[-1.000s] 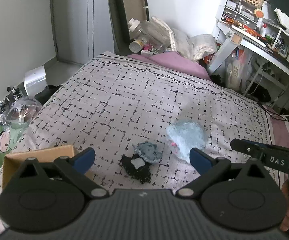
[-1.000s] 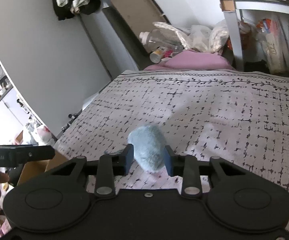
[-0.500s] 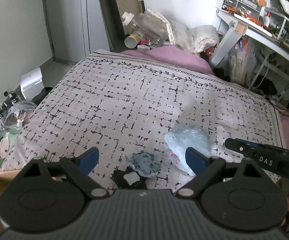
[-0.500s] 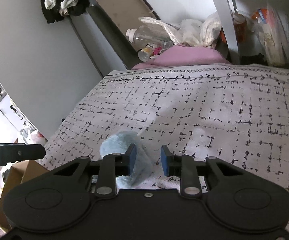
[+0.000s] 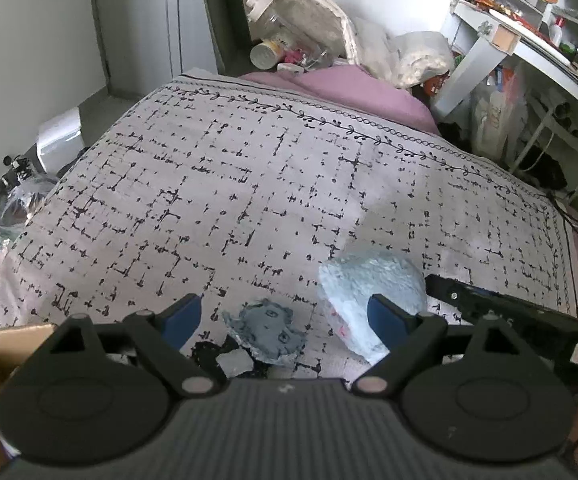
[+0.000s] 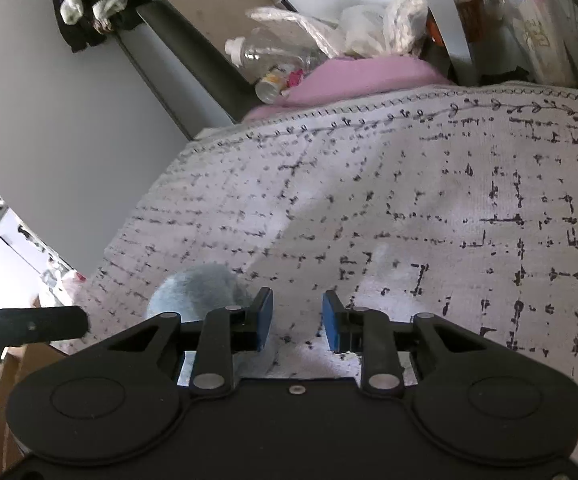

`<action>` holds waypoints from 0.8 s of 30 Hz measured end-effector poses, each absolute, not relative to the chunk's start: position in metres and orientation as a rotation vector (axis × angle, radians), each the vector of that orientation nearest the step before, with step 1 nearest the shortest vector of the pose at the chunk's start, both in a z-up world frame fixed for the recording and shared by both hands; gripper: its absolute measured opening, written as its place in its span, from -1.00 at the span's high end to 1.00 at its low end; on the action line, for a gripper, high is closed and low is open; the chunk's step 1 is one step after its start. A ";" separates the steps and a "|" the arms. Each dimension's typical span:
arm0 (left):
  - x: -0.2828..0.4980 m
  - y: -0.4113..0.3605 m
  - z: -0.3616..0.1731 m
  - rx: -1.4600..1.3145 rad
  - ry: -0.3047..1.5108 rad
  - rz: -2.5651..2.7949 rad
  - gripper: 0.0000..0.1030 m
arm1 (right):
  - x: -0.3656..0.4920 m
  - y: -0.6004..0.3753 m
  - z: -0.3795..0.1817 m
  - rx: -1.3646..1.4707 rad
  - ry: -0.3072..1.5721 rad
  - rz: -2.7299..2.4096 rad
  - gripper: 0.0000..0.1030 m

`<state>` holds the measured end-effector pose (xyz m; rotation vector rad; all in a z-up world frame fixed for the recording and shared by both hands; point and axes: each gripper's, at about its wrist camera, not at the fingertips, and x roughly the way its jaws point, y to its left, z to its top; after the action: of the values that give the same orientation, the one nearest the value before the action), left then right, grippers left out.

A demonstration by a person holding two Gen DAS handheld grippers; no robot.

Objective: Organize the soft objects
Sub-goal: 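Close the right tool on the grey plush mouse while the left tool grasps it too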

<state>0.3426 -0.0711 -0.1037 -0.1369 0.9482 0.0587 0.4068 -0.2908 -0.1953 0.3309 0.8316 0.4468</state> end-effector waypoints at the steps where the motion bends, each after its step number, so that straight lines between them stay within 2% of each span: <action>1: 0.343 -0.070 -0.104 -0.150 0.951 0.063 -0.75 | 0.407 -0.289 -0.196 0.335 0.836 0.459 0.44; 5: 0.345 -0.070 -0.099 -0.167 0.941 0.081 -0.76 | 0.403 -0.280 -0.194 0.329 0.841 0.521 0.39; 8: 0.342 -0.073 -0.094 -0.170 0.912 0.070 -0.76 | 0.400 -0.274 -0.193 0.329 0.847 0.560 0.25; 10: 0.343 -0.073 -0.096 -0.191 0.917 0.074 -0.76 | 0.399 -0.271 -0.193 0.331 0.850 0.579 0.09; 15: 0.343 -0.072 -0.108 -0.233 0.933 0.088 -0.75 | 0.395 -0.264 -0.196 0.329 0.867 0.611 0.08; 18: 0.342 -0.070 -0.115 -0.287 0.943 0.078 -0.62 | 0.395 -0.263 -0.200 0.373 0.897 0.632 0.09; 24: 0.341 -0.078 -0.128 -0.282 0.984 0.058 -0.16 | 0.397 -0.262 -0.213 0.483 0.968 0.678 0.11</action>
<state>0.3414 -0.0784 -0.1281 -0.2820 0.9845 0.0575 0.3971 -0.2620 -0.2128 0.4832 0.9678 0.6776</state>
